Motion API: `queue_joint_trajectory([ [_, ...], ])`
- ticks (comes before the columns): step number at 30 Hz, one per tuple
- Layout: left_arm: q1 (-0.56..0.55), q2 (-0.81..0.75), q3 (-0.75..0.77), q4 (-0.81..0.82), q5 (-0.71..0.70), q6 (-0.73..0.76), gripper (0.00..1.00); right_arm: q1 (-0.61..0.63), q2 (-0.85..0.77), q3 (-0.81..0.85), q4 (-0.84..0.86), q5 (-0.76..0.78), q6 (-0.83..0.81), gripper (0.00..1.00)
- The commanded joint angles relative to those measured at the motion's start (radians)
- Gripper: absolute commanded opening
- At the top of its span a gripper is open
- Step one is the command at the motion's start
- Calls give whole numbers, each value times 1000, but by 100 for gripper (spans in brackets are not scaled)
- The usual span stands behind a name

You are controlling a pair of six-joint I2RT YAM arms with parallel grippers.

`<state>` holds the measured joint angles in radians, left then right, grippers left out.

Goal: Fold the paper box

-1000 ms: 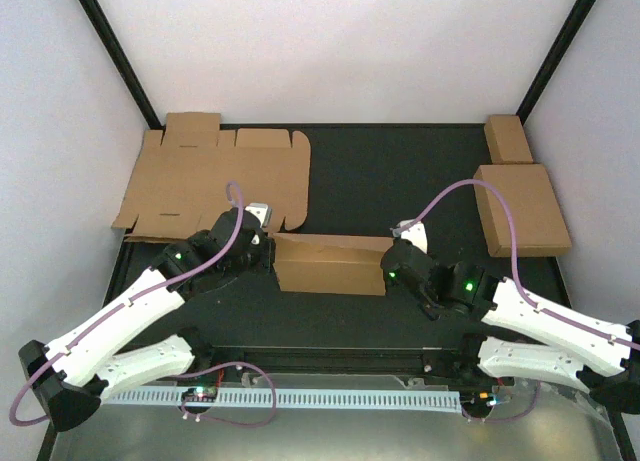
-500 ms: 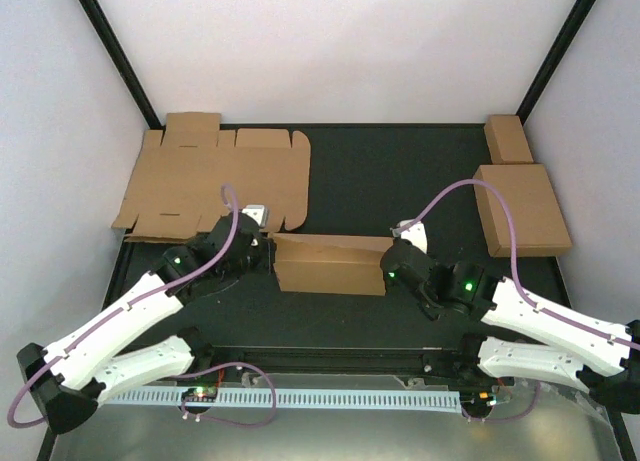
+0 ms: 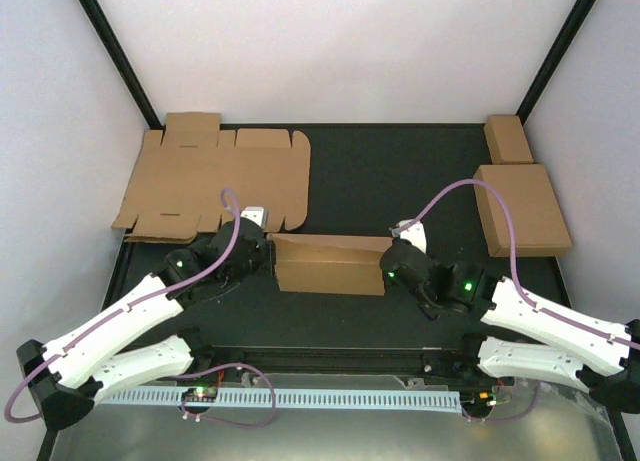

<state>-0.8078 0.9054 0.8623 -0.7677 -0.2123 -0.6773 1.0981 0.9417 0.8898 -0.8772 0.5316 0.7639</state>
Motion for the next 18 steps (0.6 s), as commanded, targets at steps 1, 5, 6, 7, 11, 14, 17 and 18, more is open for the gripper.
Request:
queue_joint_trajectory([
  [1,3,18,-5,-241,-92,16,2,3,3,-15,-34,-31,1,2],
  [5,4,23,-13,-241,-93,25,2,3,8,-15,-32,-33,2,2],
  [6,4,29,-13,-245,-95,26,2,3,6,-15,-33,-33,2,2],
  [7,4,35,-11,-251,-97,27,1,3,6,-14,-33,-33,2,2],
  [11,4,60,14,-283,-118,34,2,3,6,-13,-38,-33,2,2],
  [14,4,81,36,-311,-136,43,2,3,7,-10,-38,-32,1,2],
  [17,4,97,47,-322,-140,49,2,2,9,-10,-37,-32,1,2],
  [18,4,99,43,-320,-133,48,1,3,10,-9,-37,-33,2,2],
])
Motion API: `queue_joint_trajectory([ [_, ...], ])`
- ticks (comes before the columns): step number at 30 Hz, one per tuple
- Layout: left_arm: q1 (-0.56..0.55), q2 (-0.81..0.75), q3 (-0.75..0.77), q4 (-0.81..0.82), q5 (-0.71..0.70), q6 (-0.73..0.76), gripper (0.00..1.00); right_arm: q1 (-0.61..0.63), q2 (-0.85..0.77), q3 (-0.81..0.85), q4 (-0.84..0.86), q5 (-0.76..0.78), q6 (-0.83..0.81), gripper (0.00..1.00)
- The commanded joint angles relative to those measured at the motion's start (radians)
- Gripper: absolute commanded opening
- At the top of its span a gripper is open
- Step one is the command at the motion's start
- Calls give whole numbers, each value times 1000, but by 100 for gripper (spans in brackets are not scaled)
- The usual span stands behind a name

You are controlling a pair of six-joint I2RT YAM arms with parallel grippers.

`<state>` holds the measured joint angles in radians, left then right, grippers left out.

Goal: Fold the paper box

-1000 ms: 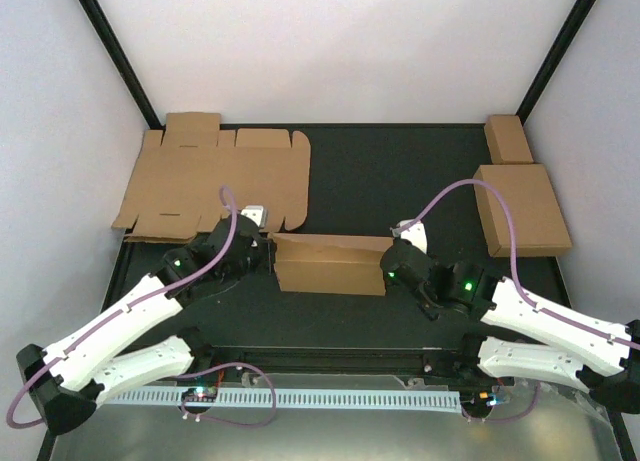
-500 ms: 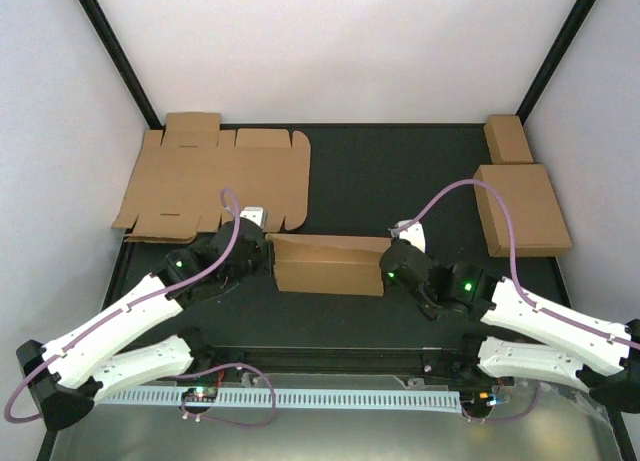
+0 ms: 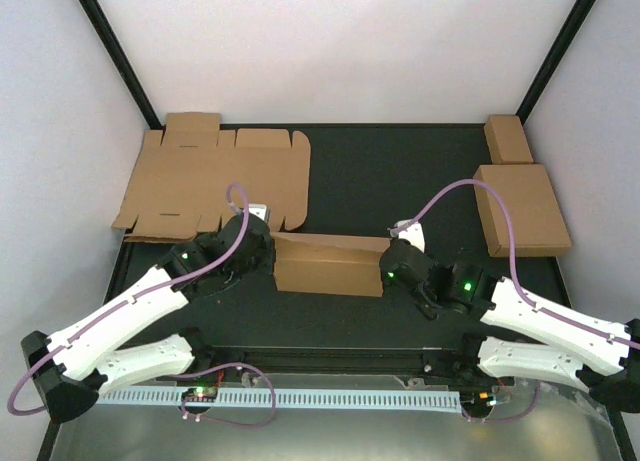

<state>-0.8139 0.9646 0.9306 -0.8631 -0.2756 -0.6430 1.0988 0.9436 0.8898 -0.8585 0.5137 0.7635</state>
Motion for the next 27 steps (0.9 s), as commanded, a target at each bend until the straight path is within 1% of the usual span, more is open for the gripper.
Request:
queue_joint_trajectory([
  [1,10,39,-31,-217,-58,11,2,2,8,-9,-54,-15,3,2],
  [5,10,27,-60,-163,13,4,2,3,7,-11,-57,-17,5,2],
  [8,10,34,-54,-157,37,-4,2,2,5,-12,-57,-17,5,2],
  [12,6,37,-54,-113,101,-10,2,3,6,-14,-57,-16,4,2],
  [17,0,72,-65,-141,55,-25,2,2,4,-12,-53,-18,6,2],
  [21,1,60,-68,-166,22,-37,2,3,2,-13,-54,-17,5,2],
  [27,-1,50,-109,-122,72,-58,2,2,4,-11,-52,-17,3,2],
])
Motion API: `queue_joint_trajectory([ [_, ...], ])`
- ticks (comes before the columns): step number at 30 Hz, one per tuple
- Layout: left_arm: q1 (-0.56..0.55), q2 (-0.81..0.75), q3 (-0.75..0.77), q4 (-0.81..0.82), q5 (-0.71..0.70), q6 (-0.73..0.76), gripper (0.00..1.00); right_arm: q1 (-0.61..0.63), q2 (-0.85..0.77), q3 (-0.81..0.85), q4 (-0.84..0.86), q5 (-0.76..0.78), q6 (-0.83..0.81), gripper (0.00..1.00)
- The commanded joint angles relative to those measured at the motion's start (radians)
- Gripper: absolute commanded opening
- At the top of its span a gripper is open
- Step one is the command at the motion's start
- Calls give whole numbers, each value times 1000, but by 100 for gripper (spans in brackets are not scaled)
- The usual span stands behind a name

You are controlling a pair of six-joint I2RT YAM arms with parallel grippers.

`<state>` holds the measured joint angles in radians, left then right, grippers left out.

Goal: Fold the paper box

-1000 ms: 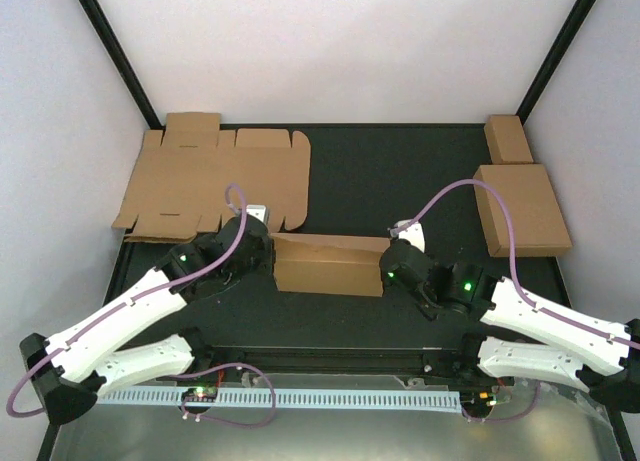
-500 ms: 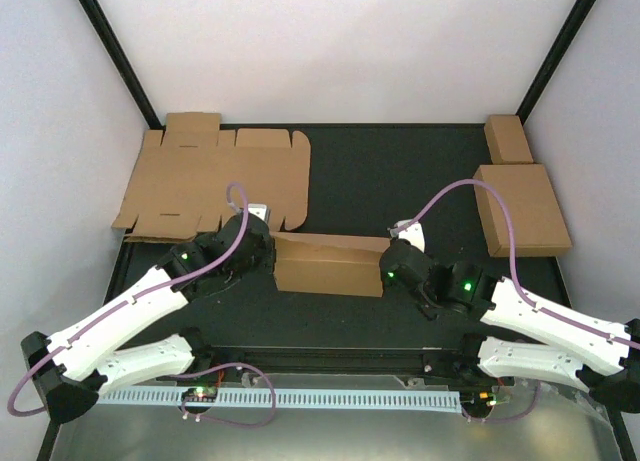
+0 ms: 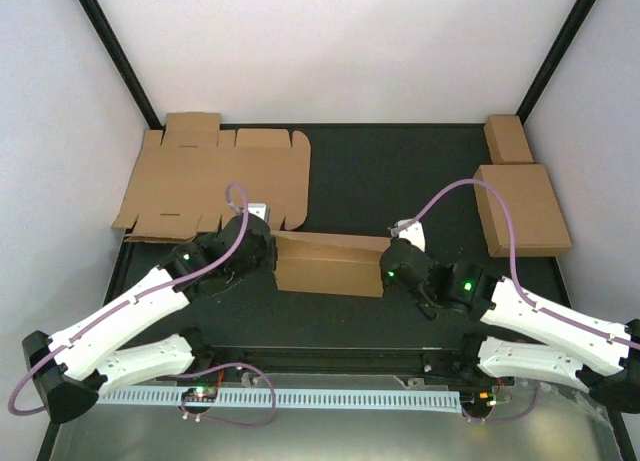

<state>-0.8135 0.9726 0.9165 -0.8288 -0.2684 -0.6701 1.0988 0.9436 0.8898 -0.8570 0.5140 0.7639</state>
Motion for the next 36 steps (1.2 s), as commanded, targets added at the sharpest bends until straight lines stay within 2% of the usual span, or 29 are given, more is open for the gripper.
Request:
queue_joint_trajectory([
  [1,-1,42,-106,-145,75,-36,2,2,6,-10,-54,-17,4,2],
  [8,-1,23,-186,-88,117,-70,2,2,-2,-23,-56,-18,9,2],
  [14,-10,28,-170,-113,91,-77,2,3,-2,-15,-56,-16,4,2],
  [16,-10,22,-148,-118,89,-69,8,2,-2,-13,-57,-14,1,2],
  [23,-10,-87,-64,-96,104,-36,59,3,0,-16,-49,-5,-2,2],
  [24,-10,-105,-60,-92,109,-32,64,3,1,-19,-49,-2,-3,2],
  [32,-10,-253,-42,-92,116,-10,85,3,0,-16,-42,5,-26,2],
  [36,-5,-302,9,-127,96,3,90,3,-3,-17,-45,6,-32,2],
])
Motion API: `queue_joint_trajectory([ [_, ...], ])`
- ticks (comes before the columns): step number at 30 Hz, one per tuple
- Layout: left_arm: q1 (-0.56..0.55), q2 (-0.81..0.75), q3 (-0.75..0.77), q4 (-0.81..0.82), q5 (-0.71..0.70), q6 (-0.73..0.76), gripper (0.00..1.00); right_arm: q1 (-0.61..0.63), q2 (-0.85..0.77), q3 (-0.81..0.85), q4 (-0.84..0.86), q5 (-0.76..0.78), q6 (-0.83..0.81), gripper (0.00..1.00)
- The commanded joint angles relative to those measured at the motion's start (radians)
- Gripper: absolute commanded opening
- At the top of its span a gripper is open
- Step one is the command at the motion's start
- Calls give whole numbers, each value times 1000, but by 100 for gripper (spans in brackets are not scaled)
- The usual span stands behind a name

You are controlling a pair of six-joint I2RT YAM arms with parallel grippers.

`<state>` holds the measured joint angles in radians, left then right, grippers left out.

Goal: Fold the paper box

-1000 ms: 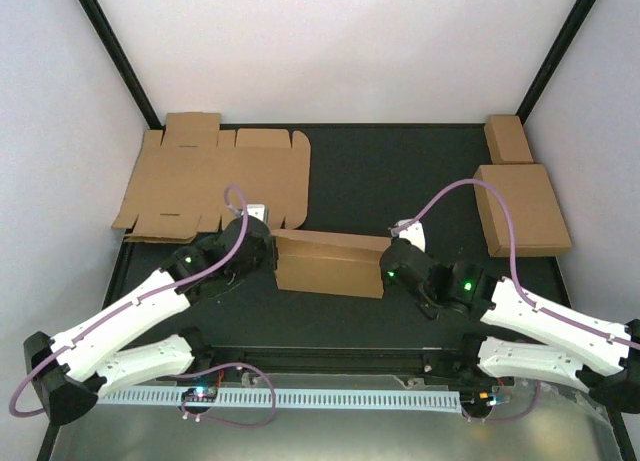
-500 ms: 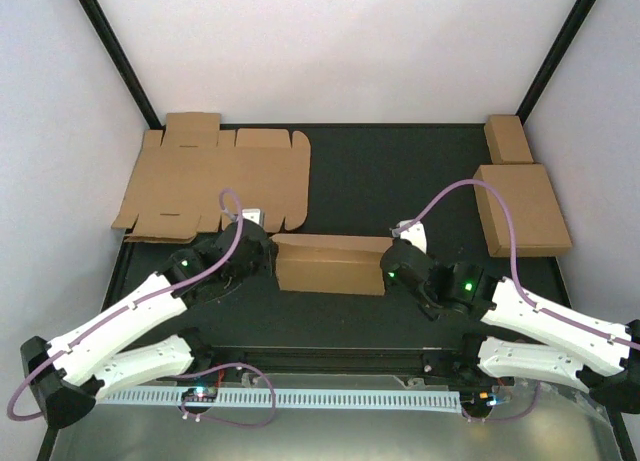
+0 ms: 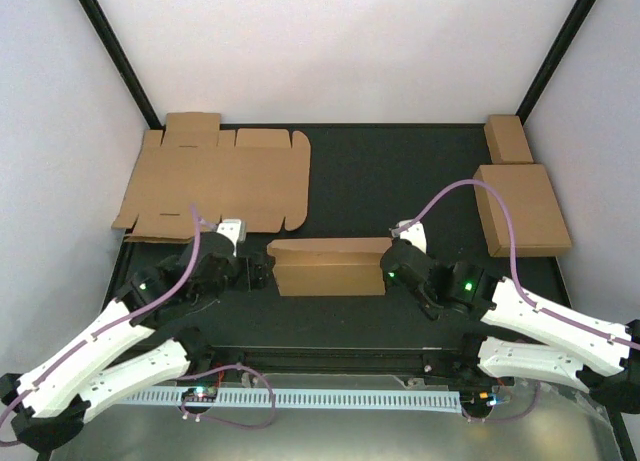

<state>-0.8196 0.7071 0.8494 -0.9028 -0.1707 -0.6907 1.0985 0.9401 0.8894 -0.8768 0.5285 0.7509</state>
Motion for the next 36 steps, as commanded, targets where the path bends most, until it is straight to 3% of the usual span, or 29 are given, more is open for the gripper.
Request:
queue_joint_trajectory([
  [1,4,-37,93,-61,-7,29,92,3,-1,-18,-24,-9,-21,2],
  [4,16,-27,125,-70,-11,49,94,3,-1,-12,-28,-11,-25,3],
  [12,66,3,180,-69,-7,105,95,2,-40,18,-60,-27,-41,20],
  [23,112,40,186,-43,15,150,96,3,-126,26,-99,-116,-91,60],
  [33,198,65,177,-7,93,181,99,3,-190,73,-108,-175,-142,92],
  [36,239,74,180,-6,128,185,99,2,-200,109,-131,-141,-156,95],
])
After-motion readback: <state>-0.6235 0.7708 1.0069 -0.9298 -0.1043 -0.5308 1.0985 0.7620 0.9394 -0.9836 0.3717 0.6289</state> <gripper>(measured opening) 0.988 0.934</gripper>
